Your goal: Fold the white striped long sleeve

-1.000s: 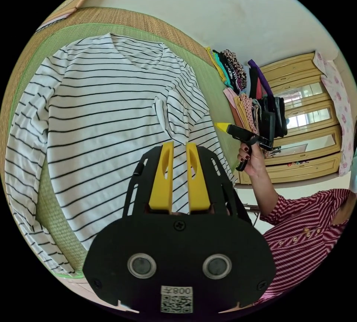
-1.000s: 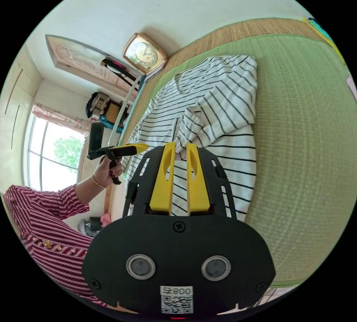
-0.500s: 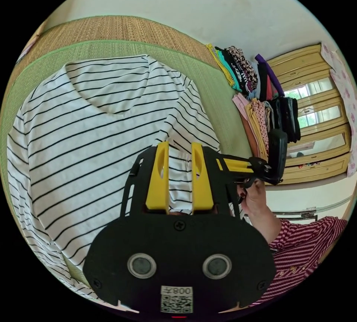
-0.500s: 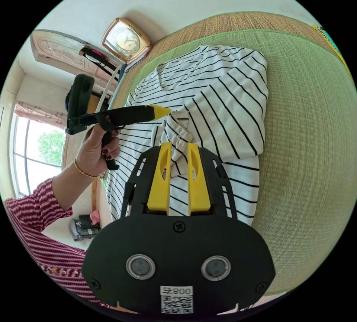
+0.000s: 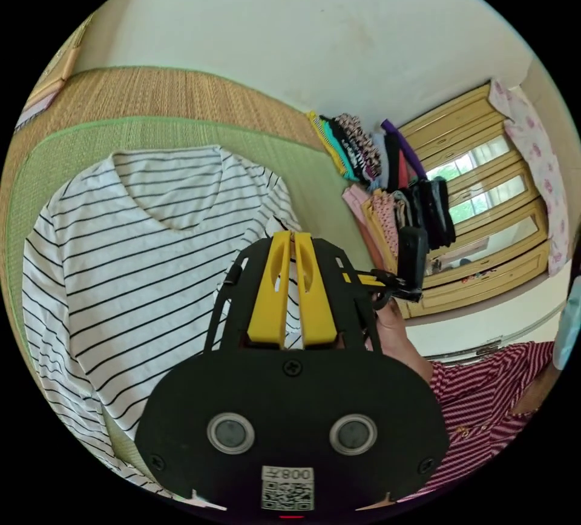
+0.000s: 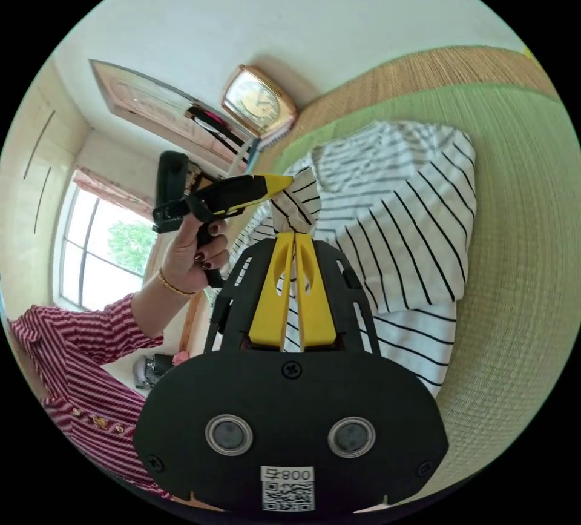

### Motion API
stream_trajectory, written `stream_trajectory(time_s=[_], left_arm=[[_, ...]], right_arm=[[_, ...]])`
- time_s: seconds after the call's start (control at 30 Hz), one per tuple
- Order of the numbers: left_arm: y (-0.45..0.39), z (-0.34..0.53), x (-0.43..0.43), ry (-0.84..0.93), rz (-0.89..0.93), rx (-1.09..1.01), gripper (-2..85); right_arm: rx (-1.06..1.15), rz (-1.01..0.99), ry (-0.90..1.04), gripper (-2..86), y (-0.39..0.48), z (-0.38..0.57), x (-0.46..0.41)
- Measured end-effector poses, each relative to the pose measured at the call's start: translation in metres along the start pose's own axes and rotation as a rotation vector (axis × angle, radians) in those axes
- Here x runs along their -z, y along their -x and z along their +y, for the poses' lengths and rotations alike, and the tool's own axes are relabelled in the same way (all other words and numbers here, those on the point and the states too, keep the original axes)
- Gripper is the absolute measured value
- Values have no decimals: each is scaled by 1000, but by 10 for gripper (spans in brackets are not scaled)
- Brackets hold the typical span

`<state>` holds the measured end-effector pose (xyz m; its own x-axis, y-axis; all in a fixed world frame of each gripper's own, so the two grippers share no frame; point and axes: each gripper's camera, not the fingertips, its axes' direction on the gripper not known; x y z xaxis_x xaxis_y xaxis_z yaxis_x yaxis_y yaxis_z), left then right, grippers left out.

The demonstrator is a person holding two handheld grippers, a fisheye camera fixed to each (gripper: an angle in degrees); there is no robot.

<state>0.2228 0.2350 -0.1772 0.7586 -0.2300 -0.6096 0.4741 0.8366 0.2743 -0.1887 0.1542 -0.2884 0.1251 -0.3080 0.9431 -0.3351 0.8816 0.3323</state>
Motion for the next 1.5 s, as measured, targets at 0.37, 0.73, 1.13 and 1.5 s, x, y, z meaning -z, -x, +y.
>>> stream_trajectory(time_s=[0.37,0.73,1.13,1.5], left_arm=[[12,105,141,-299,-38,147,11],[84,175,123,-175,-56,429,68],[62,137,120,-133,-91,373,64],[49,124,127,-88,-106,346,62]], right_arm=[[257,-87,88,1,112,-19,-44],[86,-78,397,1,46,1,-164],[103,30,433,1,34,-38,-204],[199,-72,525,1,60,8,-215]])
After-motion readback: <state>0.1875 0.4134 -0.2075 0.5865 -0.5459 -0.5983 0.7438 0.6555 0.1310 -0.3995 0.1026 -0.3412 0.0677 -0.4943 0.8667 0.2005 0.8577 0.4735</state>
